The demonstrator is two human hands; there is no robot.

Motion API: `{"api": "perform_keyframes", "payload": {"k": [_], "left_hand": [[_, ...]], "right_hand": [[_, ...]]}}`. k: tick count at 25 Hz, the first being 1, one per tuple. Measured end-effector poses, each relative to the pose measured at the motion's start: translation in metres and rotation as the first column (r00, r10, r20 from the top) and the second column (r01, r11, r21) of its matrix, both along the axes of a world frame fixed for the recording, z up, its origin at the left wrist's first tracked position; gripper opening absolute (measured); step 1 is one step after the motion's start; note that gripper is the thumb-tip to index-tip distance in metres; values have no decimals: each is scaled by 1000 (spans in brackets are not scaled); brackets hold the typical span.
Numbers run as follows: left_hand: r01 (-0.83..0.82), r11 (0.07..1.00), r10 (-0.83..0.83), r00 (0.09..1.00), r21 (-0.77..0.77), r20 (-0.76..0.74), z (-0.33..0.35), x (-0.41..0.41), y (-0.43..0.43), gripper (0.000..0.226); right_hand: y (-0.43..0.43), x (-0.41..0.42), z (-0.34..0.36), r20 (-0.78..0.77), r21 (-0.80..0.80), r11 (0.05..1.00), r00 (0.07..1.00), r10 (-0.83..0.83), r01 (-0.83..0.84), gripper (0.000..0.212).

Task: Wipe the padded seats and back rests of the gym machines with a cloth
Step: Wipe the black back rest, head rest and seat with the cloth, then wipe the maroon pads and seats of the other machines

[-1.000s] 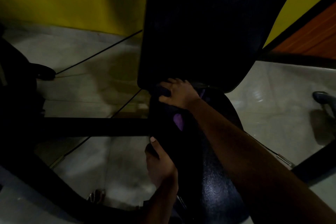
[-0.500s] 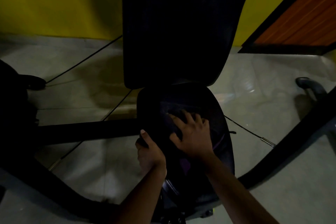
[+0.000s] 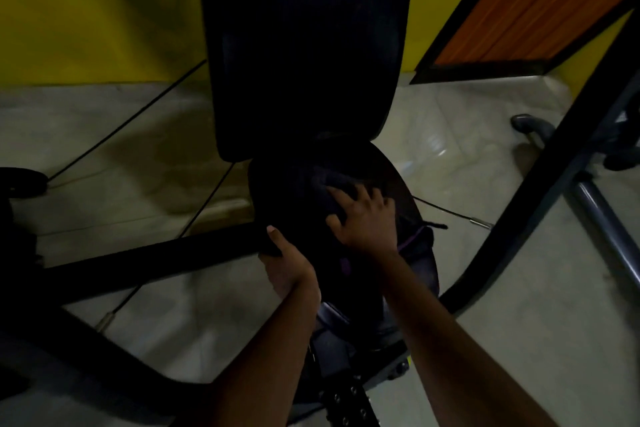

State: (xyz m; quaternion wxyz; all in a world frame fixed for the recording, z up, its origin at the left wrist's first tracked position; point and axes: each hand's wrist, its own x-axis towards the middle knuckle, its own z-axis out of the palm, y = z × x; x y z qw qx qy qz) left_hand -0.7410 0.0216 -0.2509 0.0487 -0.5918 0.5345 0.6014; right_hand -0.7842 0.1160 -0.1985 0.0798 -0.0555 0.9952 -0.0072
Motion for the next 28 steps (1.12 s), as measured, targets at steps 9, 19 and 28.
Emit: {"api": "perform_keyframes", "payload": {"k": [9,19,28], "left_hand": [[423,902,-366,859,91,-358,99,88,-67,56],[375,920,-370,746,-110,-554,277,315,-98,53],[45,989,-128,736,-140,-665,317,500,-206,52]], "right_hand": [[2,124,84,26,-184,982,999,-22,27,53],[-51,336,227,-83,-685,728,992,-98,15,67],[-155,482,272,-57,-865,488,989,133,-116,42]]}}
